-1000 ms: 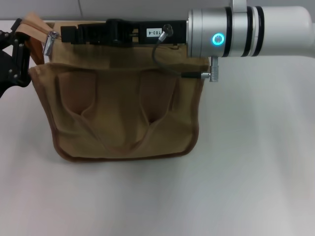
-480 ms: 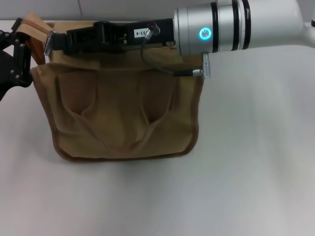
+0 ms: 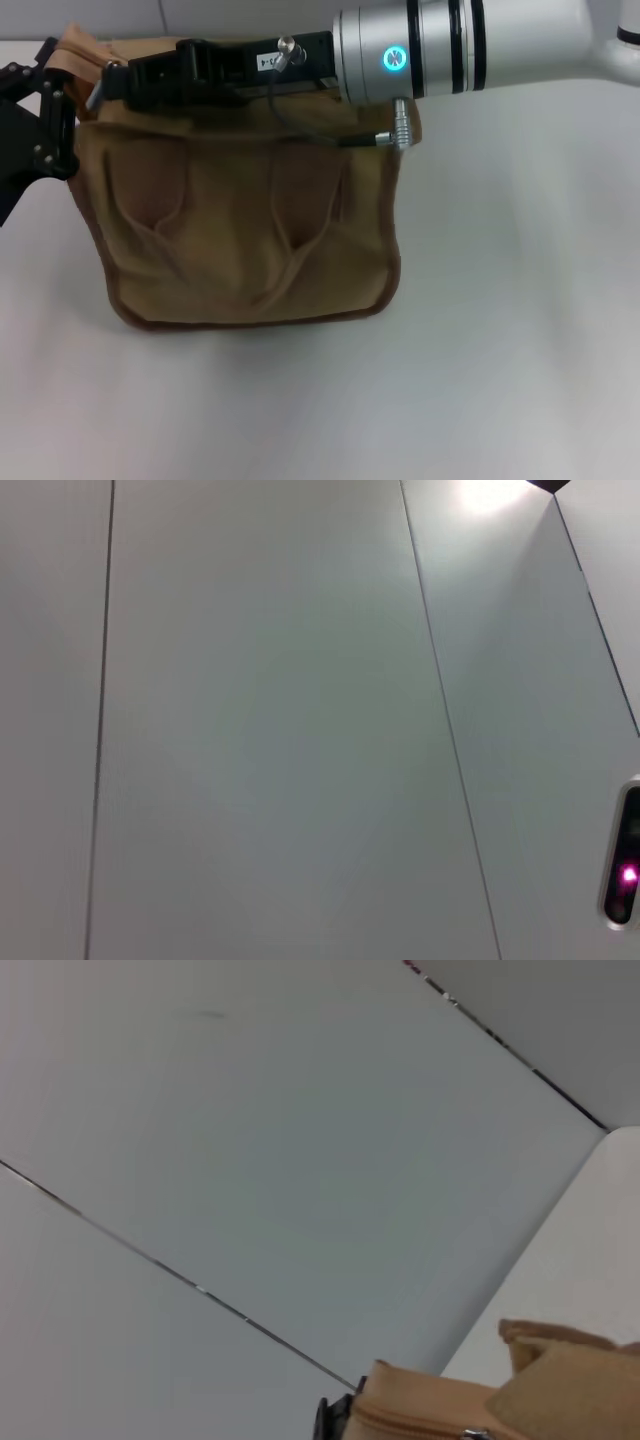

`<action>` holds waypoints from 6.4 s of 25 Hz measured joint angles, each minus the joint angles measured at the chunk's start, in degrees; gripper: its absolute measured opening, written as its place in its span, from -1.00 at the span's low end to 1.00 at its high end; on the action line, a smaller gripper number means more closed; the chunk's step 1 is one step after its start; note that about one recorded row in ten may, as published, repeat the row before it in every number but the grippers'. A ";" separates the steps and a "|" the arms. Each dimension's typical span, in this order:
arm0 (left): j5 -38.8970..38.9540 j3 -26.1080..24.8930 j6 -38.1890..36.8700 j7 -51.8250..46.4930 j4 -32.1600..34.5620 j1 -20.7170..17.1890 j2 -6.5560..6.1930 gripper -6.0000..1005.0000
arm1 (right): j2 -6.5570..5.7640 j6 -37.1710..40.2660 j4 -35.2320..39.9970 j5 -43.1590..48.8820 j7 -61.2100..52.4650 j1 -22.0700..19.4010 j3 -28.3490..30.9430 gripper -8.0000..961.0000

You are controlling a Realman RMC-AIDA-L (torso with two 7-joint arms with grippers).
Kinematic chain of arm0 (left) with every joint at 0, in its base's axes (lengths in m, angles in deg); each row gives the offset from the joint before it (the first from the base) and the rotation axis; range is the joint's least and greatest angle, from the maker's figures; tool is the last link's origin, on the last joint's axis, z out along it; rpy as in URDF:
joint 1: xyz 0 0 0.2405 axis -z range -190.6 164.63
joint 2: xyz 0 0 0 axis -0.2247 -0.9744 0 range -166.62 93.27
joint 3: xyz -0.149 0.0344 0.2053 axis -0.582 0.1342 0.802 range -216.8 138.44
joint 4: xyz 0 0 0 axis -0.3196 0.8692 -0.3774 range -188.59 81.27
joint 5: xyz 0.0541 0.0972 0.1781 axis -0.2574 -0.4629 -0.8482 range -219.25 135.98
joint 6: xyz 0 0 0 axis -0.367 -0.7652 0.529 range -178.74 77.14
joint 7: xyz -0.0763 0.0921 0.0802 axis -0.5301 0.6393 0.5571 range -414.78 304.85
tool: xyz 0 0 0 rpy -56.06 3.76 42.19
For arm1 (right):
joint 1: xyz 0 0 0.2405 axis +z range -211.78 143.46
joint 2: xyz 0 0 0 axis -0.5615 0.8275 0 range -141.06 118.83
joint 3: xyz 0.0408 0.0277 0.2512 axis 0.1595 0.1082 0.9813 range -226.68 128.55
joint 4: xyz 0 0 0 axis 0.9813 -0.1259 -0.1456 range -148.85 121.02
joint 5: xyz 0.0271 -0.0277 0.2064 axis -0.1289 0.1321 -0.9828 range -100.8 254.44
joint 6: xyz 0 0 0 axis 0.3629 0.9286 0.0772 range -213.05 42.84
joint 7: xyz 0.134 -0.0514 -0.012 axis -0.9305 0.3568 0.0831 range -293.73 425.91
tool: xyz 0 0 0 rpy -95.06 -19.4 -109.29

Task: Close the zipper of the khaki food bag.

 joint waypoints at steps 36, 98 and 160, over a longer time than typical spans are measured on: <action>-0.07 -0.36 -1.04 0.15 -0.84 0.18 0.00 -0.94 | 0.00 -0.74 -1.89 -1.95 5.57 0.66 -1.31 -0.78; 1.76 -2.75 3.14 -0.57 -1.74 -0.75 0.00 -0.92 | 0.00 2.88 -2.14 -8.47 21.43 -6.50 -2.11 -0.97; 1.77 -3.43 4.42 -0.57 -1.74 -0.67 -0.17 -0.91 | 0.00 7.08 7.52 -8.53 21.03 -17.04 -2.61 -0.97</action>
